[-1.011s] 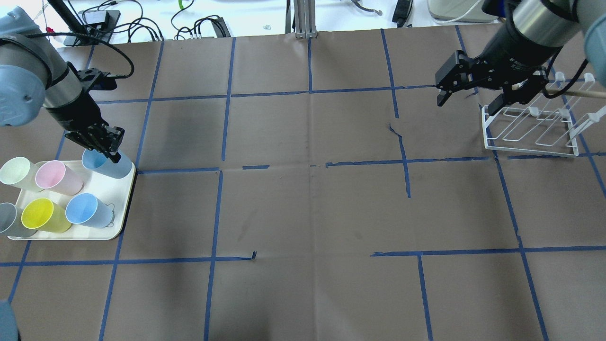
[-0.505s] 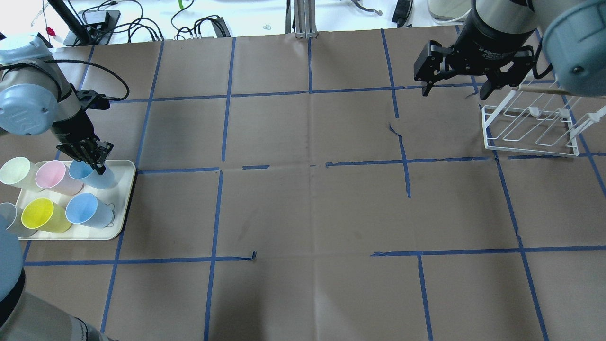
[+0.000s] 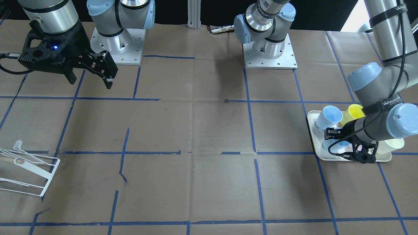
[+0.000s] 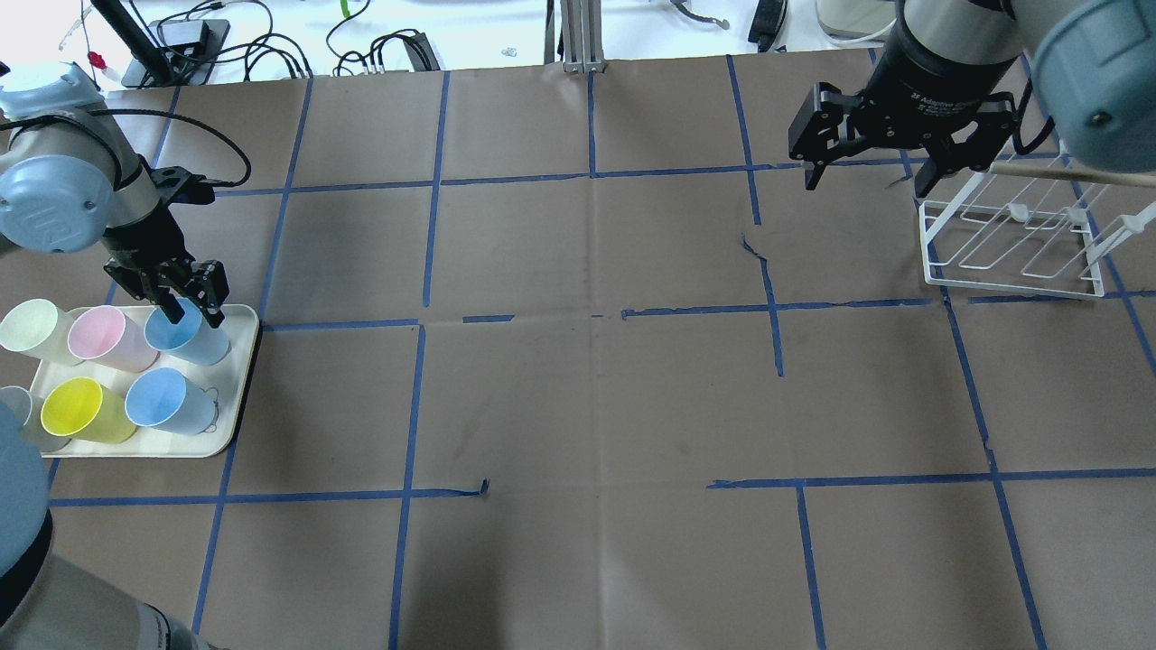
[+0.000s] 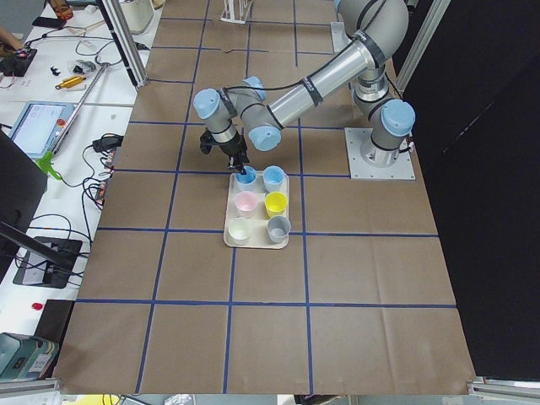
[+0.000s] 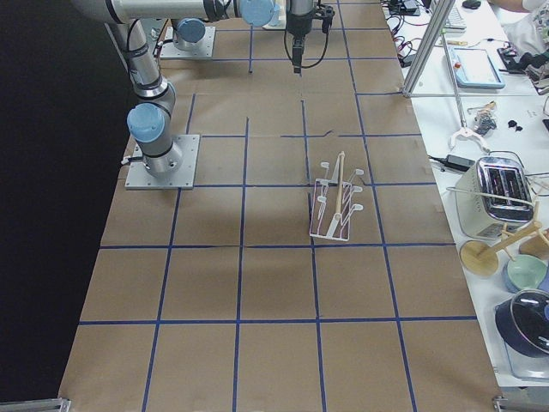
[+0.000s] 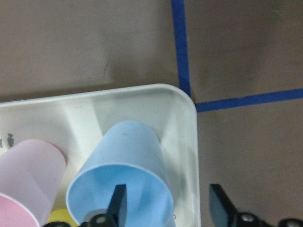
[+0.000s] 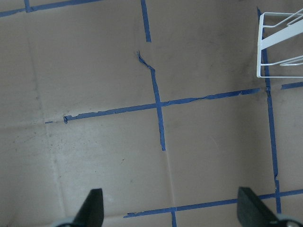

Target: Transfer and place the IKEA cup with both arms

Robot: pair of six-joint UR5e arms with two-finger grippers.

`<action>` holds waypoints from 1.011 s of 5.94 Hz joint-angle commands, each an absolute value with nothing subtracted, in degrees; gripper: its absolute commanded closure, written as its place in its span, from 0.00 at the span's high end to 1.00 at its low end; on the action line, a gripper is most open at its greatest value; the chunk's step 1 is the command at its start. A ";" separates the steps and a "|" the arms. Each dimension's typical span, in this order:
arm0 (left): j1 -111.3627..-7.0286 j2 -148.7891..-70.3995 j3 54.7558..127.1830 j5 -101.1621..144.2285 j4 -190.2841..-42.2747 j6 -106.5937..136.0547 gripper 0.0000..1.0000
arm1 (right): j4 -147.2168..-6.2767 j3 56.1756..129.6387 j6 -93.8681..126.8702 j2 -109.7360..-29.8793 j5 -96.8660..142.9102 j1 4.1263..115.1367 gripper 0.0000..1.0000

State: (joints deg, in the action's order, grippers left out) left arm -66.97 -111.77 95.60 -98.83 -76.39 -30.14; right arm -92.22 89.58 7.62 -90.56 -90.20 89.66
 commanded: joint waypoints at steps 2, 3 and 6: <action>-71.24 -100.77 93.18 -88.97 -85.31 -28.06 0.98 | -91.93 89.56 7.56 -90.53 -89.92 89.74 1.00; -75.98 -97.24 90.55 -88.86 -91.35 -21.95 0.98 | -91.85 89.56 7.56 -90.53 -89.91 89.74 1.00; -90.58 -91.25 87.19 -87.45 -98.79 -10.72 0.98 | -91.85 89.56 7.56 -90.53 -89.91 89.74 1.00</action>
